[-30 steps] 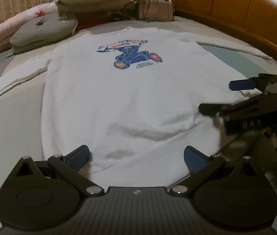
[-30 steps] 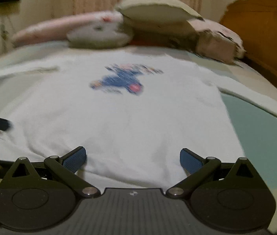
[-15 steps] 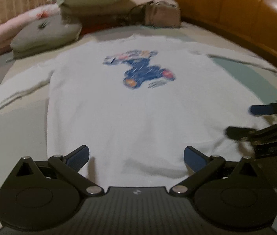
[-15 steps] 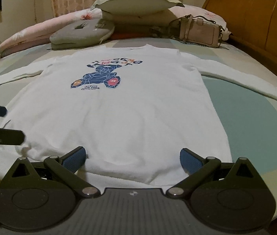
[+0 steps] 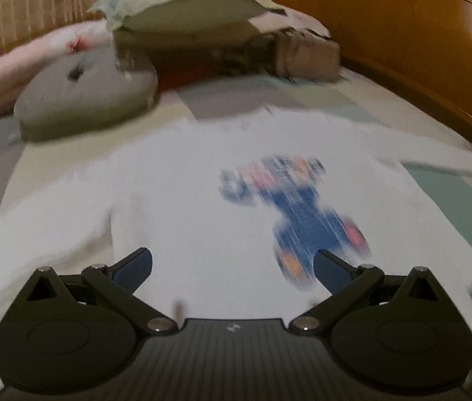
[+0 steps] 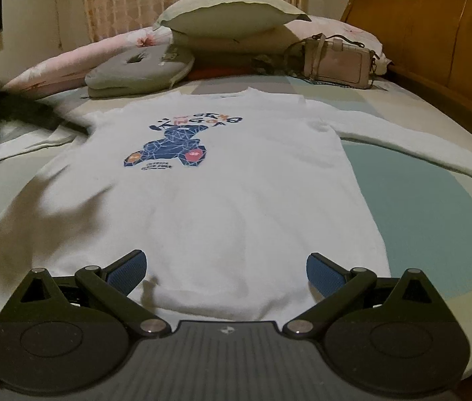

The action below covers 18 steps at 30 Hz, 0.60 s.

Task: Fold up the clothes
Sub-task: 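Move the open left gripper over the sweatshirt collar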

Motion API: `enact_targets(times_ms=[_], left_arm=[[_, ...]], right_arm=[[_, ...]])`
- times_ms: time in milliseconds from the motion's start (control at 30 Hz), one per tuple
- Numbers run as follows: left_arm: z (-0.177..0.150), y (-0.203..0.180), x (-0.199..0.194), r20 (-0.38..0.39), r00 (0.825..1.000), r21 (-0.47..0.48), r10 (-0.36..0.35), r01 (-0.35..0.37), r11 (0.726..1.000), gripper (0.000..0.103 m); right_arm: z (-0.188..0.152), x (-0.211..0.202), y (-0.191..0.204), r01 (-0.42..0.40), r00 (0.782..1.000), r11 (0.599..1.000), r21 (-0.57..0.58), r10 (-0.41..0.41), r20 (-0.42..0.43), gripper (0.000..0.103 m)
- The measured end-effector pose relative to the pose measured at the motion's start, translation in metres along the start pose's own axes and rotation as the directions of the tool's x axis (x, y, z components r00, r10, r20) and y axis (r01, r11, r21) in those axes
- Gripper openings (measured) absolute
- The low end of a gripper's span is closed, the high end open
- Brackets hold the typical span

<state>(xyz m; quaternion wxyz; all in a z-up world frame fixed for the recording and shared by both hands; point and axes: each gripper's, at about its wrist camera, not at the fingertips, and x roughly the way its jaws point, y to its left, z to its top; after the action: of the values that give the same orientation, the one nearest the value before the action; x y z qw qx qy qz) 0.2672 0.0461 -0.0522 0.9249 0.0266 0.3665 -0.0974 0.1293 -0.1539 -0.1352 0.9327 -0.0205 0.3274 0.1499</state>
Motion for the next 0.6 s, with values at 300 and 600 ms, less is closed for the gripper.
enact_targets(times_ms=[300, 600], left_arm=[[0.016, 0.052, 0.097, -0.077, 0.997, -0.241, -0.025, 0.006, 0.970, 0.102], [-0.018, 0.054, 0.059, -0.095, 0.994, -0.182, -0.058, 0.040, 0.983, 0.102]], right_arm=[[-0.002, 0.007, -0.002, 0.010, 0.999, 1.000, 0.012, -0.010, -0.031, 0.103], [-0.004, 0.010, 0.000, 0.027, 0.999, 1.000, 0.006, -0.027, -0.025, 0.103]])
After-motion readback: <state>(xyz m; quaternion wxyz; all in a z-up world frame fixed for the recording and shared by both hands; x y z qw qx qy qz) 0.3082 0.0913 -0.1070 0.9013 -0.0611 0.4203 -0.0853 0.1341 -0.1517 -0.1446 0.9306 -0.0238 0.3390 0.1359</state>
